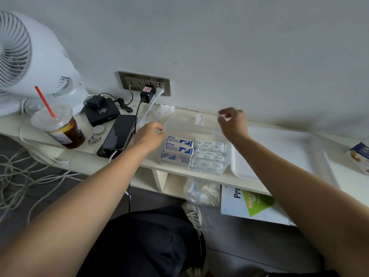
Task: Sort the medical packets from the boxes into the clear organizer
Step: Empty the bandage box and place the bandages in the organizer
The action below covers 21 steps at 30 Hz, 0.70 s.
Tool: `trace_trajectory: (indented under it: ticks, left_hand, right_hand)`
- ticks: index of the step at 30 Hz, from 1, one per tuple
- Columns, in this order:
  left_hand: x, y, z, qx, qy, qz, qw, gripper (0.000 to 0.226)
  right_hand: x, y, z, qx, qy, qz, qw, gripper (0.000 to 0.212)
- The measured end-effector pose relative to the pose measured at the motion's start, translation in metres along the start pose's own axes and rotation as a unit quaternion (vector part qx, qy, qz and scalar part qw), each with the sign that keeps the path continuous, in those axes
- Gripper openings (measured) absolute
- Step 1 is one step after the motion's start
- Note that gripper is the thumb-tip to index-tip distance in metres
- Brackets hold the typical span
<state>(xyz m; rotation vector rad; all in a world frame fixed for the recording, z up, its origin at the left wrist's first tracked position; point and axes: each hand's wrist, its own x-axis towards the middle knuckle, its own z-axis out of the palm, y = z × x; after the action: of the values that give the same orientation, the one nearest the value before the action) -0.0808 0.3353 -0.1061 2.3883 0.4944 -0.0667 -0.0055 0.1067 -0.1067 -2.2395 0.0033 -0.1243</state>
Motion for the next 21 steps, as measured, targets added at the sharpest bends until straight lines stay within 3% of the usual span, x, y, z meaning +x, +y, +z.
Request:
trace_trajectory:
  ticks: [2,4,8,10,13,16,19,21]
  left_hand:
    - [0.0,-0.001,0.001,-0.024,0.014,-0.004,1.0,0.024]
    - [-0.001,-0.001,0.002,-0.04,0.019,-0.007,0.999,0.024]
    - [-0.002,-0.003,0.002,-0.048,0.029,-0.003,0.998,0.026]
    - [-0.003,-0.002,0.003,-0.039,0.037,0.001,0.999,0.026]
    - [-0.004,-0.001,0.005,-0.022,0.052,0.002,0.998,0.026]
    - [-0.005,-0.002,0.007,-0.022,0.058,0.006,0.998,0.022]
    - [-0.005,-0.004,0.005,-0.144,0.038,-0.037,0.988,0.022]
    - [-0.009,-0.003,0.0,-0.25,0.011,-0.105,0.962,0.032]
  right_hand:
    - [0.006,0.014,0.001,0.025,0.009,0.122,0.992,0.026]
    - [0.006,0.021,0.004,0.088,-0.049,0.233,0.967,0.016]
    - [0.01,0.025,0.001,0.215,-0.089,0.304,0.924,0.004]
    - [0.011,0.028,-0.003,0.279,-0.094,0.285,0.912,0.015]
    - [0.006,0.033,-0.013,0.314,-0.122,0.174,0.926,0.048]
    - [-0.006,0.031,-0.031,0.321,-0.145,0.078,0.933,0.057]
    - [-0.017,0.027,-0.048,0.31,-0.165,0.003,0.936,0.064]
    - [-0.025,0.025,-0.057,0.241,-0.181,-0.032,0.953,0.065]
